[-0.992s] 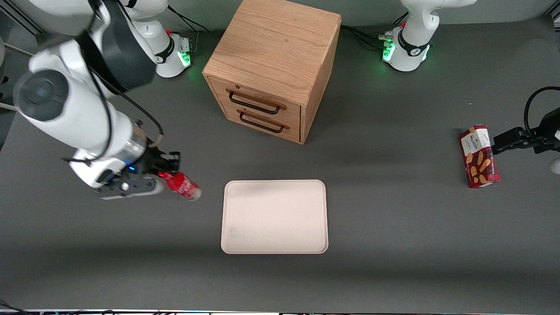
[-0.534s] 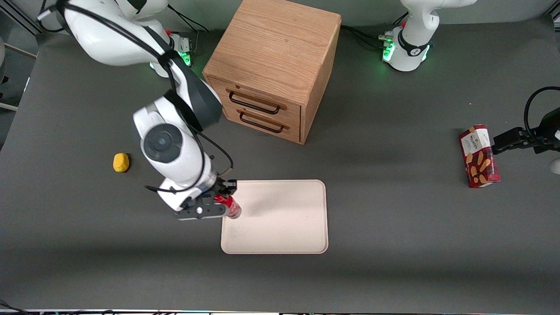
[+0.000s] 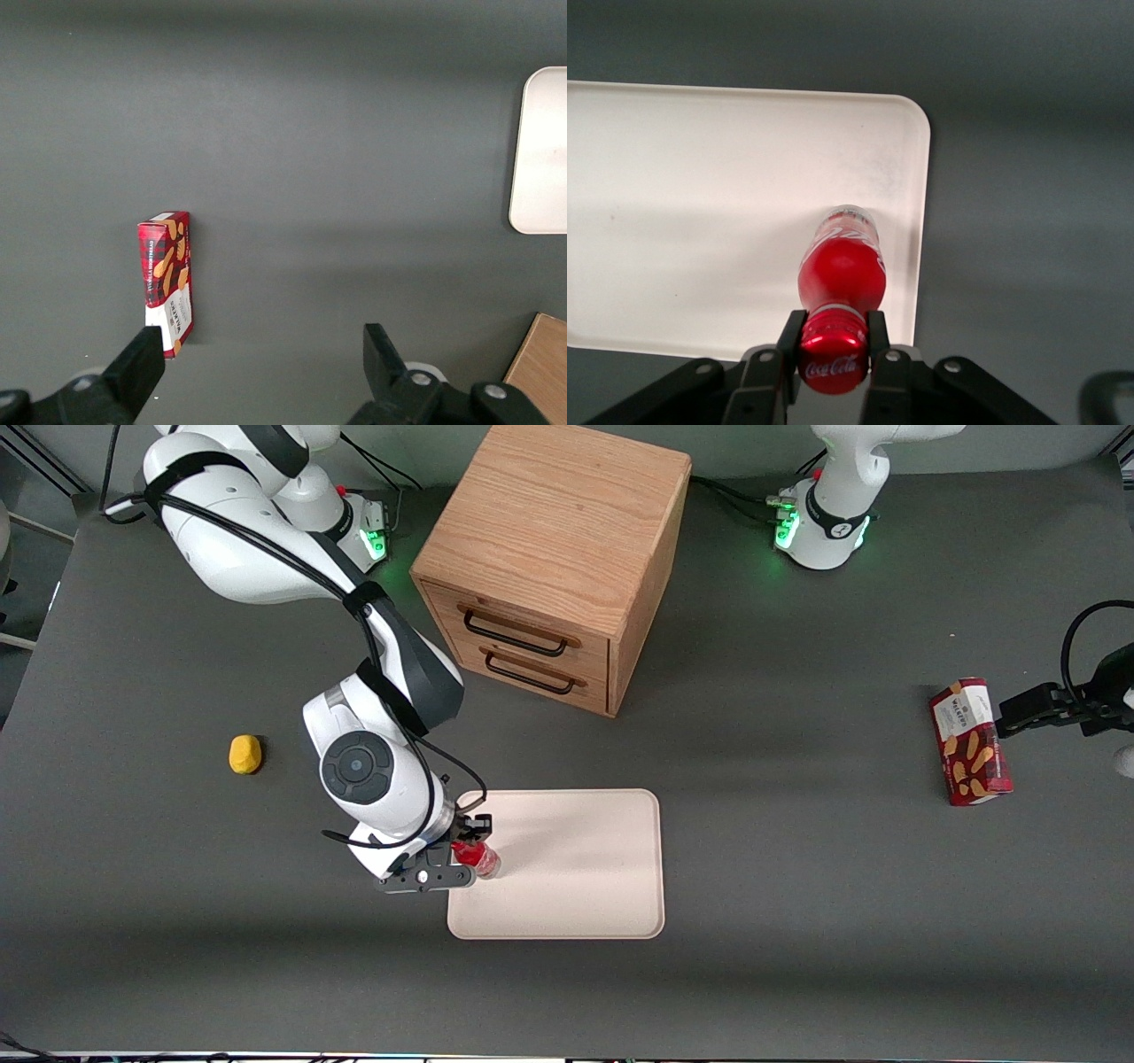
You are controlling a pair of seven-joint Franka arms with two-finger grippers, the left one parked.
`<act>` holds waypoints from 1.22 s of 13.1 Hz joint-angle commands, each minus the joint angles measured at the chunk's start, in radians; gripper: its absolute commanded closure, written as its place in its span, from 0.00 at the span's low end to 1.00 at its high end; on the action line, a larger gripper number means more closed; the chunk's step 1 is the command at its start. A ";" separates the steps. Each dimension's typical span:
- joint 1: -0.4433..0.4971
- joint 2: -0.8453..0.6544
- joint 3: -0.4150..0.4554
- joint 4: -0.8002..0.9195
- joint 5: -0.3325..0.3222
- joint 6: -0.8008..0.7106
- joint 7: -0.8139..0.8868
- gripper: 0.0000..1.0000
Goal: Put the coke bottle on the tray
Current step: 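Lower the bottle onto the tray and open the right gripper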
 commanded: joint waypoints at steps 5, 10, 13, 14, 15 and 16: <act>-0.003 0.022 0.012 0.000 -0.063 0.056 0.028 0.98; -0.003 0.033 0.012 0.000 -0.074 0.070 0.028 0.68; -0.003 0.033 0.012 0.000 -0.074 0.074 0.034 0.00; -0.003 0.033 0.012 0.000 -0.074 0.074 0.034 0.00; -0.006 0.031 0.012 0.000 -0.074 0.074 0.034 0.00; -0.012 0.029 0.012 0.000 -0.074 0.074 0.033 0.00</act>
